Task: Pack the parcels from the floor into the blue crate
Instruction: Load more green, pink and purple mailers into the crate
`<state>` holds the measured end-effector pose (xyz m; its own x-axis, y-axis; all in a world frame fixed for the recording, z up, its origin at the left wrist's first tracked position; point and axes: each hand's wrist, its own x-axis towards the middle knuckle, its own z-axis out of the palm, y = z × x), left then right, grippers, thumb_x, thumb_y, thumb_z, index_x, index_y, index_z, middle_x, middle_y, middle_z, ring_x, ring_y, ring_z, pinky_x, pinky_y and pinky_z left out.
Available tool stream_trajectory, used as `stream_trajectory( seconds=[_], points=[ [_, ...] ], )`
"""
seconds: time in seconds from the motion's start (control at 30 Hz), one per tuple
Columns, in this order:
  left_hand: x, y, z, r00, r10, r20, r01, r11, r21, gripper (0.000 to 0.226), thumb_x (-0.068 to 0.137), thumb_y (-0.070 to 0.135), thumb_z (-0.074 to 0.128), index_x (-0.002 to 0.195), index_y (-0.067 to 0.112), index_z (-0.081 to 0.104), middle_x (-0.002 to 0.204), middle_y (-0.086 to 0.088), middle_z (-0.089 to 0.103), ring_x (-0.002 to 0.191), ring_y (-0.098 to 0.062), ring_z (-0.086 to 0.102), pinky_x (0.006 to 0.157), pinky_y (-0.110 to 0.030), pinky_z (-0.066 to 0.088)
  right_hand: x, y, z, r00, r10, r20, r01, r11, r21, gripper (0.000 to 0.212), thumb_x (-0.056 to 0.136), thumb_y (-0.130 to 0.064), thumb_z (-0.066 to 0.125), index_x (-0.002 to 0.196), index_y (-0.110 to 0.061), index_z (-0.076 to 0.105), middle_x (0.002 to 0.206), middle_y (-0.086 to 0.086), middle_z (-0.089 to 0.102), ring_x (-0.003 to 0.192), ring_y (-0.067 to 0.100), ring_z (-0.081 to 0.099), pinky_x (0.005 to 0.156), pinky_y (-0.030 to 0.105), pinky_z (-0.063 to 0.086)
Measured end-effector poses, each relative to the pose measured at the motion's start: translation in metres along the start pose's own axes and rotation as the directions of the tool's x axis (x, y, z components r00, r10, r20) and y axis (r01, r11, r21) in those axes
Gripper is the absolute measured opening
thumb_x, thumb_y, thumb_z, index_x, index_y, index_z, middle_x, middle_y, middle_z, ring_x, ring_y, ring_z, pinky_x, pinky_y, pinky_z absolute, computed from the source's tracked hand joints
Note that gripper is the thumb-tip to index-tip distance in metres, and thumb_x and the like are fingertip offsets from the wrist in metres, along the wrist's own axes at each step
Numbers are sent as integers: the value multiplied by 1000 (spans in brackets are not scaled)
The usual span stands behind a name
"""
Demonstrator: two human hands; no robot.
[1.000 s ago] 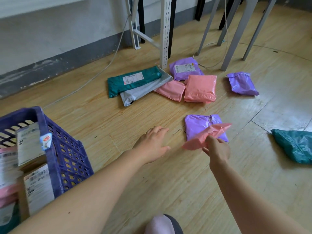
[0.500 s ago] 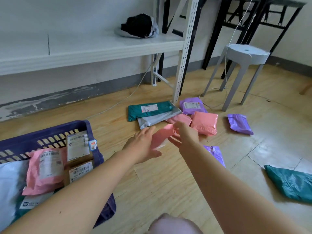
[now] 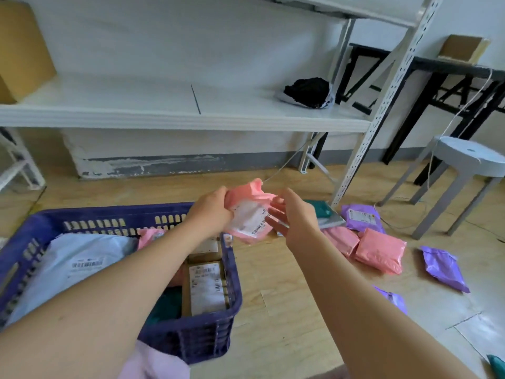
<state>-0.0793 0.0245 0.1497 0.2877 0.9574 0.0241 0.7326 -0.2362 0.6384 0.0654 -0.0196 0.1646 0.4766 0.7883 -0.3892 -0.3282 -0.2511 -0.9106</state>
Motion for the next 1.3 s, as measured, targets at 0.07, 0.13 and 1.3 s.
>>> stream_trajectory(
  seconds=[0.07, 0.13, 1.3],
  points=[
    [1, -26, -17, 988, -152, 3, 151, 978, -147, 45, 88, 13, 59, 130, 13, 45, 119, -5, 57, 94, -18, 53, 76, -30, 45, 4, 14, 8, 1000, 10, -19, -10, 999, -42, 13, 86, -14, 57, 75, -9, 59, 78, 5, 63, 67, 15, 60, 58, 25, 54],
    [-1, -54, -32, 958, -282, 44, 281, 908, -311, 46, 86, 12, 60, 130, 12, 46, 121, -7, 57, 101, -23, 56, 87, -37, 49, 10, 28, 18, 998, 58, -22, -60, 994, -92, 13, 87, -11, 57, 74, -7, 58, 72, 5, 59, 61, 15, 56, 58, 26, 53],
    [-31, -239, -62, 740, -618, 266, 638, 518, -570, 33, 85, 38, 64, 112, 21, 57, 114, 3, 58, 109, -15, 52, 88, -32, 41, 42, 164, 151, 944, 162, 288, 14, 850, -526, 19, 81, 2, 56, 99, -3, 59, 69, 8, 60, 56, 18, 55, 49, 27, 47]
  ],
)
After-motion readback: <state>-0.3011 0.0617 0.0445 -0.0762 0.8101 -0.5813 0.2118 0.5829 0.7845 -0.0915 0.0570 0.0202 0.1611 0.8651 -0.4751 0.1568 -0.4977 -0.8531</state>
